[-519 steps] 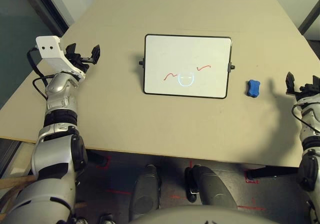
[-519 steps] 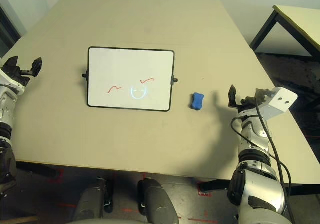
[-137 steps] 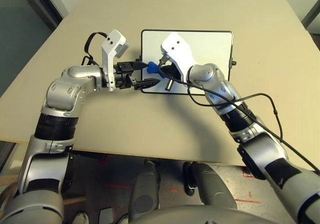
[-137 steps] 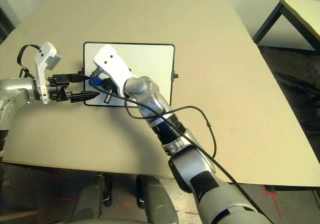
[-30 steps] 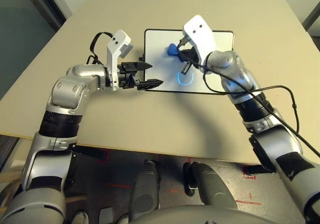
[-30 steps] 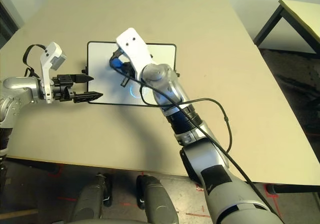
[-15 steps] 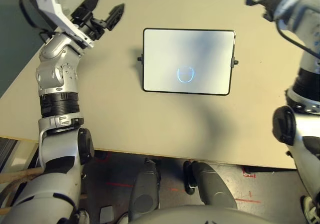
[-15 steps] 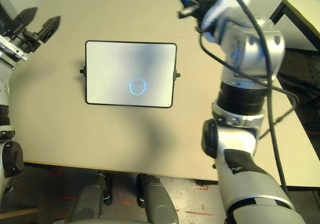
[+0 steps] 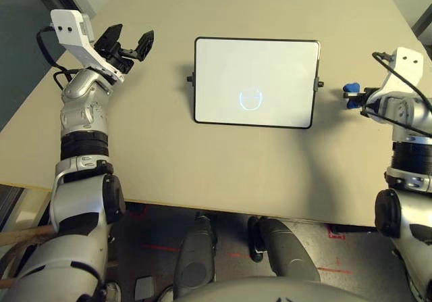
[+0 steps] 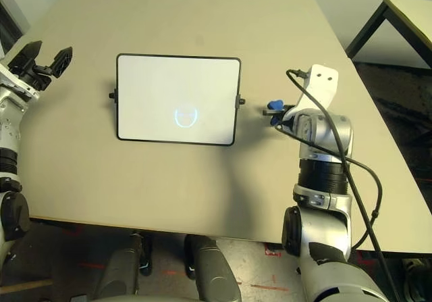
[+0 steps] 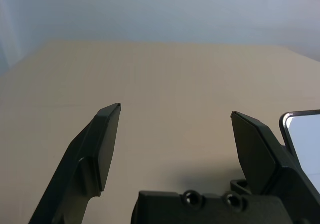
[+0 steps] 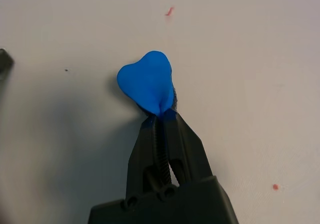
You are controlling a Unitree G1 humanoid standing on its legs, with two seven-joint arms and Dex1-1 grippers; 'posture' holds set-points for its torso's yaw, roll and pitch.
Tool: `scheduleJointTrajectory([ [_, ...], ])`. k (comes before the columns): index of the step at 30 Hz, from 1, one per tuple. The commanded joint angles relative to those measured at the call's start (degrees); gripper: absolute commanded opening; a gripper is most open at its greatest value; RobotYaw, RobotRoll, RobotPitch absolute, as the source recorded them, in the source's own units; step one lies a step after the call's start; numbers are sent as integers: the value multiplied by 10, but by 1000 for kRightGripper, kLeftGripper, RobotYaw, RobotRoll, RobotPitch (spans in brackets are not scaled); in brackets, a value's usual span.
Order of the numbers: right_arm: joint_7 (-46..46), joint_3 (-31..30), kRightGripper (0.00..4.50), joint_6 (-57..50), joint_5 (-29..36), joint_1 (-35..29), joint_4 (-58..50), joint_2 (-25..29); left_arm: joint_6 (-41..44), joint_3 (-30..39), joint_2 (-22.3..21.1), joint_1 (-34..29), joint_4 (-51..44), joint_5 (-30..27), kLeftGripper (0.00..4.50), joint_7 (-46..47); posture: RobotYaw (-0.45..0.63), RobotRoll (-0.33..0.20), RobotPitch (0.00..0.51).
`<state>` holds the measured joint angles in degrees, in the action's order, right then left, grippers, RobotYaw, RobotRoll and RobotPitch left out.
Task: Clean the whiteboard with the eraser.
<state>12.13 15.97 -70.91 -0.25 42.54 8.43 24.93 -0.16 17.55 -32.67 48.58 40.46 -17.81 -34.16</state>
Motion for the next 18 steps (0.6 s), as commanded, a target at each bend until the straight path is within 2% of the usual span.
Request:
scheduleJointTrajectory([
  [1, -6, 6, 2, -26, 14, -11, 16, -3, 5, -6, 3, -9, 8, 5, 4500, -3, -47, 0, 141],
  [14, -22, 4, 2, 11, 32, -1, 74, -16, 10, -13, 14, -6, 10, 4, 4500, -5, -56, 0, 128],
  [18, -16, 4, 1237, 33, 37, 8, 84, -9, 8, -18, 17, -7, 12, 10, 4500, 0, -59, 0, 127],
])
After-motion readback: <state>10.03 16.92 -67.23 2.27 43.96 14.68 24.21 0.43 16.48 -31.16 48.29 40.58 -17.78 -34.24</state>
